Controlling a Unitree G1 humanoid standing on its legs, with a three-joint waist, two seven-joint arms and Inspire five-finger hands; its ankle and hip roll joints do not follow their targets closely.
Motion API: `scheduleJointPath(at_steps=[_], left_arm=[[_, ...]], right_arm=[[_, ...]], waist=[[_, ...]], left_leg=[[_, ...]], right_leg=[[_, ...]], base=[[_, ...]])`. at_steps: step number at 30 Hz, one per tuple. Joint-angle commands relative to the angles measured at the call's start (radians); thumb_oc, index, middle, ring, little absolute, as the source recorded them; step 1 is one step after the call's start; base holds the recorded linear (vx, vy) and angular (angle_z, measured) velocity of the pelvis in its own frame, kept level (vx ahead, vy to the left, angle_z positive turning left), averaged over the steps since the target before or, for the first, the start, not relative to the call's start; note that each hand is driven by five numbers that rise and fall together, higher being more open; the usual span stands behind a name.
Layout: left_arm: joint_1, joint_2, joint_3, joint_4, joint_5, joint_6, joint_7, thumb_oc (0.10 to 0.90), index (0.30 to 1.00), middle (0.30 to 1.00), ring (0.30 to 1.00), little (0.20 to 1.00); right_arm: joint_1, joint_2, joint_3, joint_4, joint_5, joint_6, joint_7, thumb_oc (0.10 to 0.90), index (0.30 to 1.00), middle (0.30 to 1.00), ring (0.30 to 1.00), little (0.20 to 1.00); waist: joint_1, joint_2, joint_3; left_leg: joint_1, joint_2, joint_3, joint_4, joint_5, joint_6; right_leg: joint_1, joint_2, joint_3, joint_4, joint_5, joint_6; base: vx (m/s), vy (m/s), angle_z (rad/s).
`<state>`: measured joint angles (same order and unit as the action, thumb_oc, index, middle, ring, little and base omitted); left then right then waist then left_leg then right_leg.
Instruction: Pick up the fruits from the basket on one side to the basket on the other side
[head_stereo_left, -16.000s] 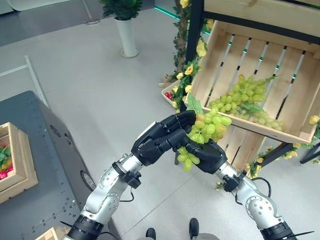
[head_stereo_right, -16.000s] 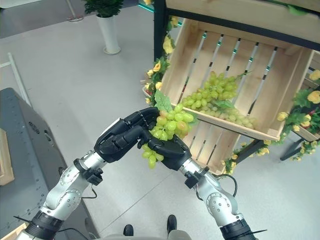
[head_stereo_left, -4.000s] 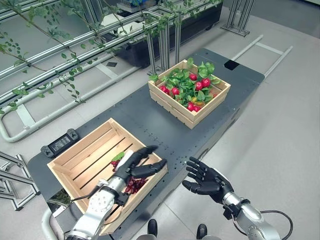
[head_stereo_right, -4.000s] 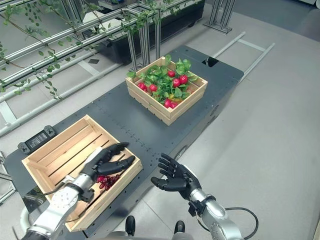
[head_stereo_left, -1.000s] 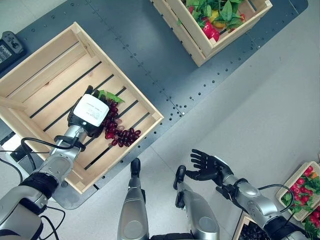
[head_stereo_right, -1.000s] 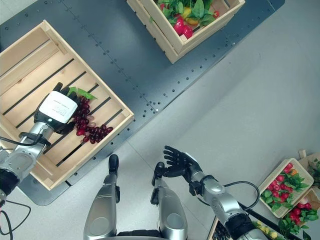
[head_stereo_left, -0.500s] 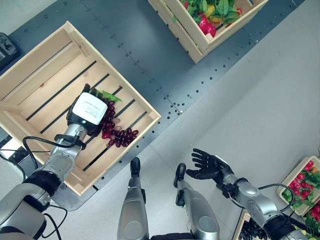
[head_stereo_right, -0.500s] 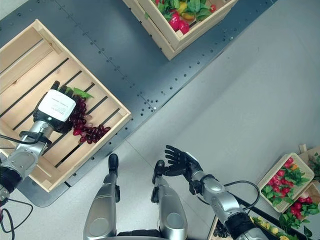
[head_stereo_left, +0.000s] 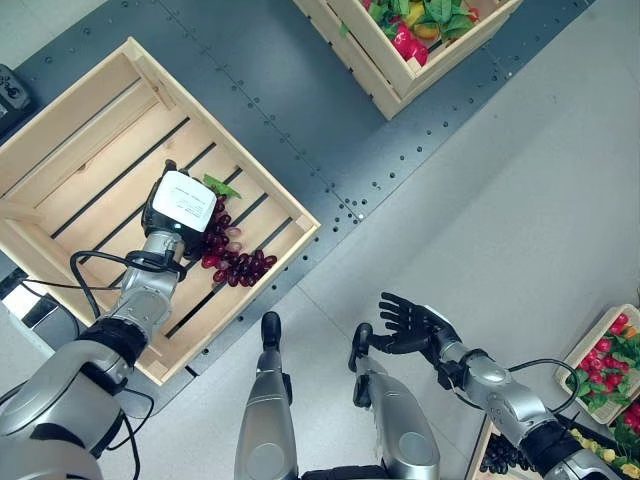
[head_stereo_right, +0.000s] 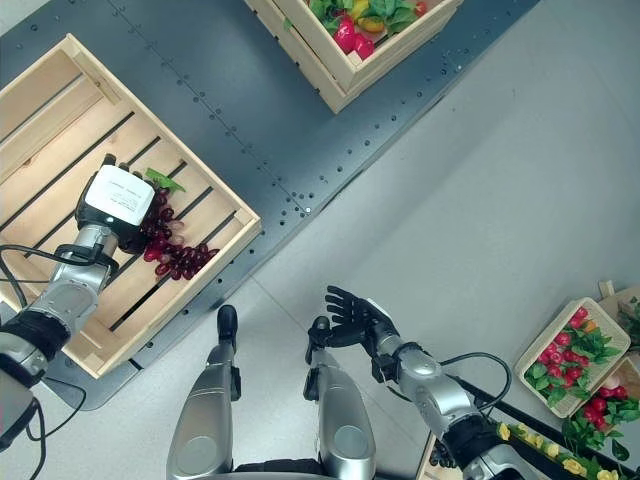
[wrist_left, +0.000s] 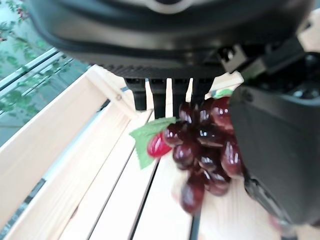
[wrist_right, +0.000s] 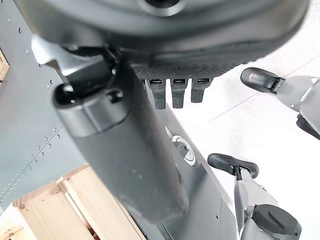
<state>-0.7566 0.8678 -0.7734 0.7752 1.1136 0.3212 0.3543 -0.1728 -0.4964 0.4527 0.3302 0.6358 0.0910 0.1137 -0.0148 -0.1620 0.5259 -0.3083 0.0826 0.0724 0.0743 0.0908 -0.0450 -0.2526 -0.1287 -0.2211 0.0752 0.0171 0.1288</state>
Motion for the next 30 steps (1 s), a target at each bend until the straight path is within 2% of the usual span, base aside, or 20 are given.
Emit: scheduleJointPath(at_steps=[1,5,8,13,19,22,26,28,30], left_arm=[[-0.064,-0.047,0.018,0.092,-0.006,0.010,-0.008,0.400,0.300,0.300,0.300,0.300],[-0.067,-0.050,0.015,0.106,-0.005,0.010,-0.011,0.400,0.300,0.300,0.300,0.300],[-0.056,-0.049,0.029,0.109,-0.085,0.038,0.020,0.400,0.300,0.300,0.300,0.300],[-0.026,-0.037,0.097,0.121,-0.228,0.034,0.184,0.400,0.300,0.300,0.300,0.300],[0.086,-0.007,0.240,0.043,-0.305,-0.056,0.434,0.400,0.300,0.300,0.300,0.300],[0.200,-0.011,0.349,-0.062,-0.289,-0.115,0.552,0.400,0.300,0.300,0.300,0.300],[0.349,-0.022,0.481,-0.230,-0.259,-0.157,0.654,0.400,0.300,0.300,0.300,0.300],[0.429,-0.018,0.549,-0.319,-0.255,-0.200,0.701,0.400,0.300,0.300,0.300,0.300],[0.477,-0.023,0.590,-0.370,-0.242,-0.226,0.708,0.400,0.300,0.300,0.300,0.300]], right_arm=[[-0.022,-0.021,0.003,-0.061,0.024,-0.061,-0.021,0.800,0.900,0.900,0.900,0.900],[-0.025,-0.020,0.006,-0.057,0.026,-0.063,-0.019,0.800,0.900,0.900,0.900,0.900],[-0.019,-0.019,0.006,-0.060,0.022,-0.064,-0.018,0.800,0.900,0.900,0.900,0.900],[0.002,-0.021,0.000,-0.067,0.008,-0.061,0.001,0.800,0.900,0.900,0.900,0.900],[0.059,-0.021,-0.027,-0.098,-0.009,-0.063,0.014,0.800,0.900,0.900,0.900,0.900],[0.101,-0.012,-0.051,-0.113,-0.016,-0.065,0.021,0.800,0.900,0.900,0.900,0.900],[0.165,-0.002,-0.087,-0.137,-0.042,-0.061,0.030,0.800,0.900,0.900,0.900,0.900],[0.208,-0.002,-0.112,-0.148,-0.048,-0.072,0.028,0.800,0.900,0.900,0.900,0.900],[0.236,0.000,-0.130,-0.156,-0.051,-0.079,0.030,0.800,0.900,0.900,0.900,0.900]], waist=[[-0.021,-0.016,-0.009],[-0.022,-0.017,-0.014],[-0.020,-0.012,-0.017],[-0.014,-0.004,-0.030],[0.004,0.022,-0.059],[0.019,0.033,-0.087],[0.035,0.051,-0.134],[0.042,0.064,-0.169],[0.047,0.072,-0.191]], left_leg=[[-0.037,-0.020,0.036,0.123,-0.086,-0.012],[-0.028,-0.021,0.038,0.118,-0.087,-0.012],[-0.020,-0.024,0.040,0.110,-0.086,-0.010],[-0.001,-0.027,0.042,0.093,-0.083,-0.011],[0.043,-0.042,0.036,0.055,-0.080,-0.010],[0.083,-0.048,0.030,0.027,-0.082,-0.010],[0.147,-0.057,0.027,-0.022,-0.082,-0.009],[0.186,-0.059,0.023,-0.053,-0.081,-0.011],[0.205,-0.062,0.017,-0.067,-0.080,-0.012]], right_leg=[[-0.084,0.011,0.048,0.097,0.018,0.027],[-0.077,0.012,0.046,0.094,0.018,0.025],[-0.074,0.010,0.045,0.094,0.016,0.025],[-0.061,0.005,0.038,0.089,0.012,0.022],[-0.025,-0.006,0.023,0.072,0.004,0.017],[0.011,-0.013,0.009,0.055,-0.004,0.015],[0.071,-0.018,-0.009,0.026,-0.012,0.013],[0.112,-0.020,-0.020,0.002,-0.015,0.013],[0.132,-0.021,-0.024,-0.012,-0.013,0.013]], base=[[0.00,0.000,0.00],[0.00,0.000,0.00],[0.00,0.000,0.00],[0.00,0.000,0.00],[0.01,-0.003,0.00],[0.05,-0.036,0.06],[0.08,-0.038,0.06],[0.11,-0.049,0.16],[0.08,-0.044,0.13]])
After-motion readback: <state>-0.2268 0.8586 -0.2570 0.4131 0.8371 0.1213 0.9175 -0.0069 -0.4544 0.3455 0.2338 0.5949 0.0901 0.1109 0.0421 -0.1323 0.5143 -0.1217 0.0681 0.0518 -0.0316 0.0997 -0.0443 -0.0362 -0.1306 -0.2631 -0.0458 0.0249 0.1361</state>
